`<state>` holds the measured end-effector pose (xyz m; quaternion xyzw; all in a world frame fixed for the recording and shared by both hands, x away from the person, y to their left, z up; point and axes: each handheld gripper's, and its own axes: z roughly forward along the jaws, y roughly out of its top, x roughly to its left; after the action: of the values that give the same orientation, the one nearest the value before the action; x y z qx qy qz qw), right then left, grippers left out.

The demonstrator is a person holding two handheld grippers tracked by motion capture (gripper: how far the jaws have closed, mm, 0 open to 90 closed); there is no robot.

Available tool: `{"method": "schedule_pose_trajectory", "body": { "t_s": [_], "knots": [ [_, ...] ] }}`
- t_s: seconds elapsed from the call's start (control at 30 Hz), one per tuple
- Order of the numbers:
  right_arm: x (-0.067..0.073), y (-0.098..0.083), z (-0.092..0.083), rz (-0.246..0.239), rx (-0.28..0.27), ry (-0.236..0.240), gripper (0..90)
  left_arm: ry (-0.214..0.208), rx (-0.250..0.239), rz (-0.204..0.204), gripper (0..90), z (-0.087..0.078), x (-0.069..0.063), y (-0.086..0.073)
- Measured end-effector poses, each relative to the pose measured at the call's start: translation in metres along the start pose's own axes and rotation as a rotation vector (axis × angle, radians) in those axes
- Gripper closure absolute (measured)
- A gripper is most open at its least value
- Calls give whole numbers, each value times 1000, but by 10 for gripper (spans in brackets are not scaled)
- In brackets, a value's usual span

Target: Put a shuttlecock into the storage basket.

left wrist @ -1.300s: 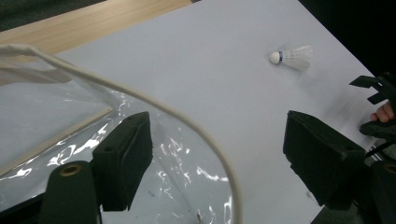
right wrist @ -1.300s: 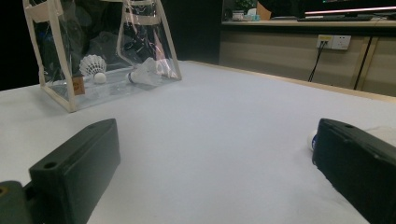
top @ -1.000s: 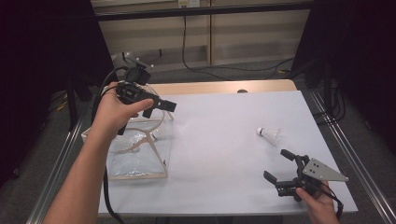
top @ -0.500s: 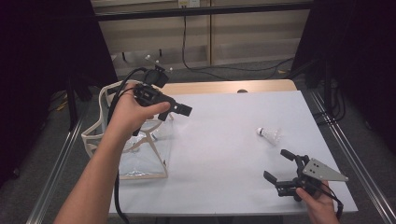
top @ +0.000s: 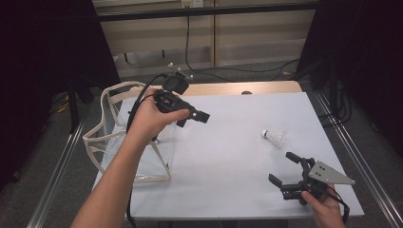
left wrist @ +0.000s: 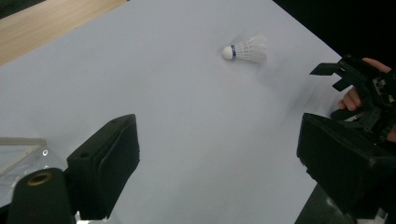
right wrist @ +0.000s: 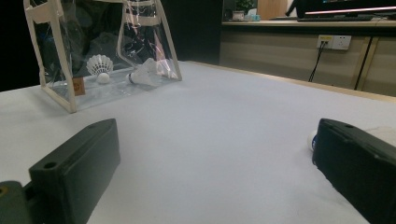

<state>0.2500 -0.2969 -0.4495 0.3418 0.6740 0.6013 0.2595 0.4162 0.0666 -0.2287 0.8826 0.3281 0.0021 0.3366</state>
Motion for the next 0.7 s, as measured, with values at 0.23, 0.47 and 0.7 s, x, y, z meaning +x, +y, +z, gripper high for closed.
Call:
{"method": "schedule_pose_trajectory", "body": {
  "t_s": [0.23, 0.47, 0.7],
  "knots": [
    [0, 0, 0, 1, -1, -2, 6, -13, 2, 21, 129, 15, -8, 1],
    [0, 0, 0, 0, 0, 0, 6, -29, 6, 34, 128, 31, -15, 0],
    [0, 0, 0, -1, -3, -3, 6, -43, 8, 46, 118, 46, -20, -3]
  ]
}}
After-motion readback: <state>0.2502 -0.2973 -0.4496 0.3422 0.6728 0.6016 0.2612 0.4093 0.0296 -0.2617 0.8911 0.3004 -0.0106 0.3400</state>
